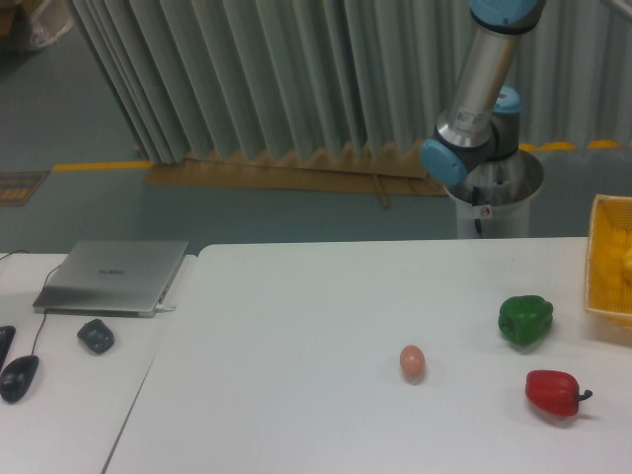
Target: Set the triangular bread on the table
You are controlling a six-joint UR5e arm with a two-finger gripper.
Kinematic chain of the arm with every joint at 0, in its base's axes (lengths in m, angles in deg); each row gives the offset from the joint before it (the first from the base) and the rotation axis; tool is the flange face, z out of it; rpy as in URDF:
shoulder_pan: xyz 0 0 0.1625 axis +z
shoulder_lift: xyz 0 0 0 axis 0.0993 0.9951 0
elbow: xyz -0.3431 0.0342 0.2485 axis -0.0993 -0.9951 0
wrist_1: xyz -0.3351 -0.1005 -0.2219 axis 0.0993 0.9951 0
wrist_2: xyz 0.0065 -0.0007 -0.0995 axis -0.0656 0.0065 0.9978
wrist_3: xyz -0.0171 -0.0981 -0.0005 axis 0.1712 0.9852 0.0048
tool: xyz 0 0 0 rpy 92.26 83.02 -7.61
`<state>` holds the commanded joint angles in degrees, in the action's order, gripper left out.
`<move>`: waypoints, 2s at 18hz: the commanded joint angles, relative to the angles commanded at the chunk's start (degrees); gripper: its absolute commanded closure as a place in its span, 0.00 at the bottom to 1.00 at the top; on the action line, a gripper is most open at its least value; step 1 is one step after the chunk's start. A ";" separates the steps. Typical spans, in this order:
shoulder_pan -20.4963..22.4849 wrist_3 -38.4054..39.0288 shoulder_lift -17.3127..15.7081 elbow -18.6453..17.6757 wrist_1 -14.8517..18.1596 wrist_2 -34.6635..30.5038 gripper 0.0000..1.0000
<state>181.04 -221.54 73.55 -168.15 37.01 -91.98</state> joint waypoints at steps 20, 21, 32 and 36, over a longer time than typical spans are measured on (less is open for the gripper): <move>-4.65 8.16 -4.83 7.12 16.86 0.51 0.67; -5.62 9.74 -5.18 7.38 17.66 1.39 0.67; -18.89 33.74 -6.15 9.93 21.80 4.91 0.68; -22.05 39.36 -6.15 10.28 21.71 6.32 0.68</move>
<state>158.99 -182.18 67.40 -157.86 58.71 -85.66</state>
